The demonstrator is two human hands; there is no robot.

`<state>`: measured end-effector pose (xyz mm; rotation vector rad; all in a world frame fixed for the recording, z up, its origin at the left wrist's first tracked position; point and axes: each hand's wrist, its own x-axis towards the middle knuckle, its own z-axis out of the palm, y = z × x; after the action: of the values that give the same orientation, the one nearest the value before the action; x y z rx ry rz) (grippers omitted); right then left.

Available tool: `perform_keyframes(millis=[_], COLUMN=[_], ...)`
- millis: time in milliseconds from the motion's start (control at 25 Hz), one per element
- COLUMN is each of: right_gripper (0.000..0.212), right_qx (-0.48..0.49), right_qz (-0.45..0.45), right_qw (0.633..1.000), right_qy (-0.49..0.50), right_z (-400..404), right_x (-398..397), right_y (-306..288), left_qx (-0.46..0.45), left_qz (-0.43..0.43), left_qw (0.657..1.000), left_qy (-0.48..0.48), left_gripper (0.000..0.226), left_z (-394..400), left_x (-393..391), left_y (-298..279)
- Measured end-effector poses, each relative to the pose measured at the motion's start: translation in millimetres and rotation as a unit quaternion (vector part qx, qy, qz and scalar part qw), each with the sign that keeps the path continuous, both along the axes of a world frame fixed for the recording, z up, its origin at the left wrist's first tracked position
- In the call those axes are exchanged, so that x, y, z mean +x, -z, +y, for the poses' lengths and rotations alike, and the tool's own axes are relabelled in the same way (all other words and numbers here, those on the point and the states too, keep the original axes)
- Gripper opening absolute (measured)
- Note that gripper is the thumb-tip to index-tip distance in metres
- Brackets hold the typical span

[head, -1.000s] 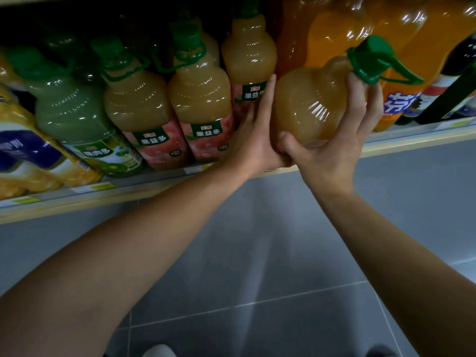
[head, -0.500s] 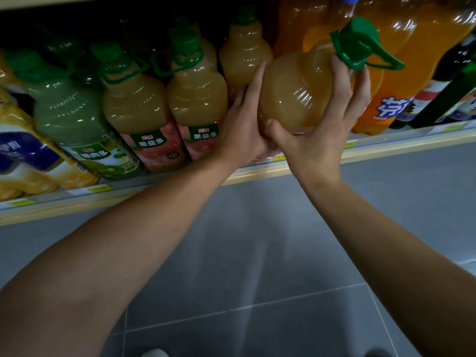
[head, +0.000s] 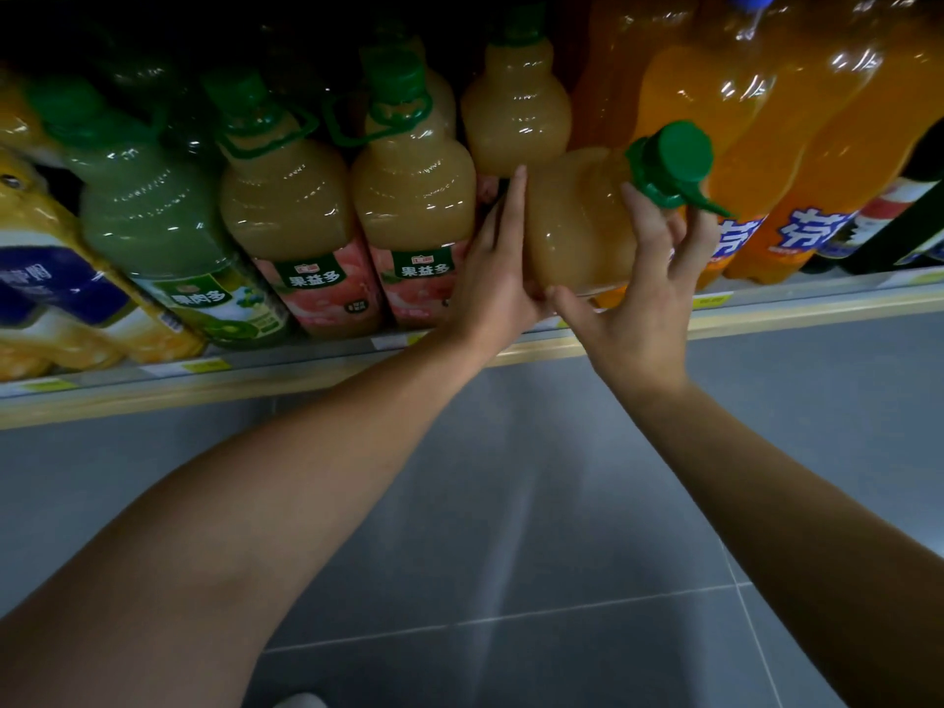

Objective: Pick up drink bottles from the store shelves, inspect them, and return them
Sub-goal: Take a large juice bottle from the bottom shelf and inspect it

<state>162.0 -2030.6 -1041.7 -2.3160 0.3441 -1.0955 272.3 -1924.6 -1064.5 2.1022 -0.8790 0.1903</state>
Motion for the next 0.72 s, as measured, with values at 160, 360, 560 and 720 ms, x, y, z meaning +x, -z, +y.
perform_keyframes(millis=[160, 360, 560, 720], right_gripper=[0.083, 0.08, 0.071, 0.068], right_qx=[-0.029, -0.043, -0.089, -0.07], right_qz=[0.036, 0.046, 0.059, 0.061], right_qw=[0.999, 0.998, 0.992, 0.994], right_qy=[-0.01, -0.03, -0.07, -0.058], right_z=[-0.8, -3.4, -23.9, -37.3], right_x=[2.3, -0.8, -17.5, -22.4], right_y=[4.2, 0.2, -4.4, -2.7], left_qx=[0.028, 0.084, 0.207, 0.228], left_qz=[-0.019, -0.15, -0.25, -0.234], left_qw=[0.999, 0.985, 0.946, 0.944], left_qy=[-0.008, 0.015, -0.024, -0.045], left_gripper=[0.118, 0.098, 0.106, 0.106], left_z=[11.0, 23.5, 26.4, 25.5], left_x=[-5.4, -9.5, -9.0, -8.9], left_y=[-1.2, -19.5, -30.5, -31.3])
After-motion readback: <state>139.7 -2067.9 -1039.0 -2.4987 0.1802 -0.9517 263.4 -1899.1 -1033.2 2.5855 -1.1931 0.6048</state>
